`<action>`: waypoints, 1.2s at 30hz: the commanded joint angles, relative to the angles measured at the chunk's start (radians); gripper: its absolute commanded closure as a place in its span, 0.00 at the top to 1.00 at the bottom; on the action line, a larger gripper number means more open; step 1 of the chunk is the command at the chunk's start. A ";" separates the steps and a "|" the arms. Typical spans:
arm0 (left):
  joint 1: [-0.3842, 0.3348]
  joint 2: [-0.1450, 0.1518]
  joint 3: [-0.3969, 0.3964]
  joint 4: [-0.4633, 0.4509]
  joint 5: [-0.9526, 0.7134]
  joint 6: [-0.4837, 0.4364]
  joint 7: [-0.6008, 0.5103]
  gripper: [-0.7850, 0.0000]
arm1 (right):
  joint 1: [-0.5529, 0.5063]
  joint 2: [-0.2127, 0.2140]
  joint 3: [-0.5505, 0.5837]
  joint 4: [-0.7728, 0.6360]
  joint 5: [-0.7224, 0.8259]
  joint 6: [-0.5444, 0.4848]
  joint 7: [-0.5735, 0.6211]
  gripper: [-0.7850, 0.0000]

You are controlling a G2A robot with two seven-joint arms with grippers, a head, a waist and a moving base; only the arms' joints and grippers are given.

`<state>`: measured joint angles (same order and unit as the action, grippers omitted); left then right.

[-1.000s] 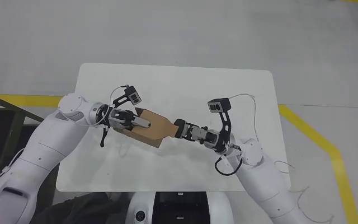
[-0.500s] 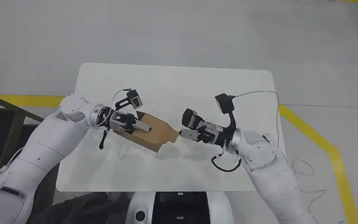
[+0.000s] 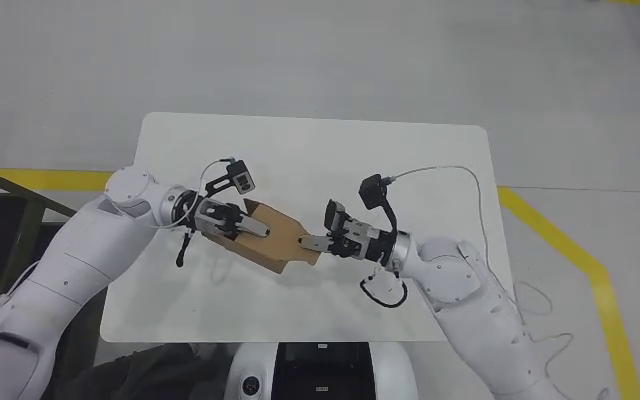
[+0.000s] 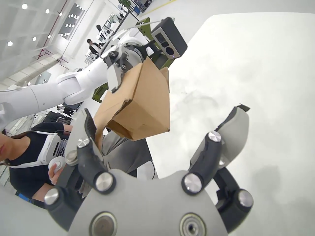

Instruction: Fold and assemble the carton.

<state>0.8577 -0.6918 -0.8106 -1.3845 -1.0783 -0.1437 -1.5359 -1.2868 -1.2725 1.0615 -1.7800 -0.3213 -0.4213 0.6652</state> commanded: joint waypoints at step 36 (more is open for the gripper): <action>-0.018 0.030 0.038 -0.028 -0.083 -0.006 0.000 0.00 | 0.033 -0.003 -0.109 0.016 -0.126 0.059 -0.087 1.00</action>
<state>0.8405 -0.6616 -0.7749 -1.4123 -1.1633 -0.1495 -1.5359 -1.2552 -1.2757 0.9532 -1.7656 -0.4478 -0.3648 0.5794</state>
